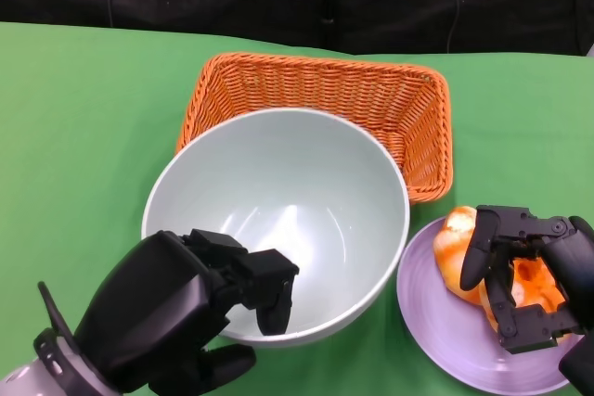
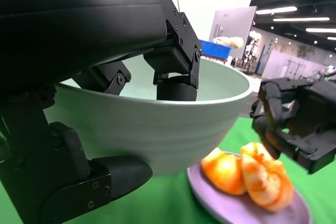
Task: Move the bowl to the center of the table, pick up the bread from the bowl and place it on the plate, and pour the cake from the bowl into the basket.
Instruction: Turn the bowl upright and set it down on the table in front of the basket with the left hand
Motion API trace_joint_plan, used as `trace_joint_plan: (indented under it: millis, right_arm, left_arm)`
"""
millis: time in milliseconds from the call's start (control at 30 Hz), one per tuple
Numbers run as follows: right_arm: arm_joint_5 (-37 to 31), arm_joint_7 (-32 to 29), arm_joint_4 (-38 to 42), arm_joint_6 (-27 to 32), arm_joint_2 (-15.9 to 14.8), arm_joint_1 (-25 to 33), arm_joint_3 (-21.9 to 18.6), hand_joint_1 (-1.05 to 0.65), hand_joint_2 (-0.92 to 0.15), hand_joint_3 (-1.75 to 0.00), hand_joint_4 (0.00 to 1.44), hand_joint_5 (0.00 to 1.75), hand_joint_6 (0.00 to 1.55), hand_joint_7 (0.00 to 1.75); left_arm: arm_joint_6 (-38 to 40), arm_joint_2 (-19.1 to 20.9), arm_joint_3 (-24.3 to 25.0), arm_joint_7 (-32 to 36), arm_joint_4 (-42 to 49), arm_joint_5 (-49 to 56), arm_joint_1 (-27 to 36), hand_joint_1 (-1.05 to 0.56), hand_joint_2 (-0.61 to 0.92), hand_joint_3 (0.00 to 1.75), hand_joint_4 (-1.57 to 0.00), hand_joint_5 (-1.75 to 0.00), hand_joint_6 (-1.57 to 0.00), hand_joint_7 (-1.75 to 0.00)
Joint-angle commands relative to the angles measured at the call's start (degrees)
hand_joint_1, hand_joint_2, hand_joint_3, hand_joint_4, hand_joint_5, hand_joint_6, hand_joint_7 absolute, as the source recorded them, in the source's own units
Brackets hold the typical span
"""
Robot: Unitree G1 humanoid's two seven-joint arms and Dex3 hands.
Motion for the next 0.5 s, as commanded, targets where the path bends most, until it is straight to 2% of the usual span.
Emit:
trace_joint_plan:
  millis: [33, 233, 333, 500]
  right_arm:
    - [0.91, -0.13, -0.75, -0.03, -0.50, 0.00, -0.43, 0.43, -0.29, -1.59, 0.99, 1.75, 0.88, 1.47]
    - [0.81, 0.04, -1.69, 0.80, -0.57, 0.38, -0.41, 0.42, -0.29, -1.59, 0.99, 1.75, 0.87, 1.48]
    - [0.98, 0.11, -1.75, 0.63, -0.55, 0.54, -0.38, 0.42, -0.29, -1.59, 0.99, 1.75, 0.87, 1.48]
    - [0.78, -0.11, -1.66, 0.20, -0.43, 0.62, -0.24, 0.42, -0.28, -1.60, 0.99, 1.75, 0.87, 1.48]
  left_arm:
    - [-0.87, 2.15, 0.35, 2.98, 0.29, 3.75, -0.50, -0.18, 0.18, 1.43, -1.04, -1.75, -0.83, -1.75]
    - [-0.64, 3.16, -0.20, 5.94, 1.25, 6.84, -0.35, -0.18, 0.22, 1.35, -1.04, -1.75, -0.82, -1.75]
    - [0.51, 3.86, -1.23, 9.72, 4.04, 12.84, -0.25, -0.20, 0.25, 1.26, -1.02, -1.75, -0.80, -1.75]
    - [2.95, 5.37, -5.16, 19.76, 10.64, 22.91, -1.68, -0.22, 0.29, 1.23, -1.02, -1.75, -0.79, -1.75]
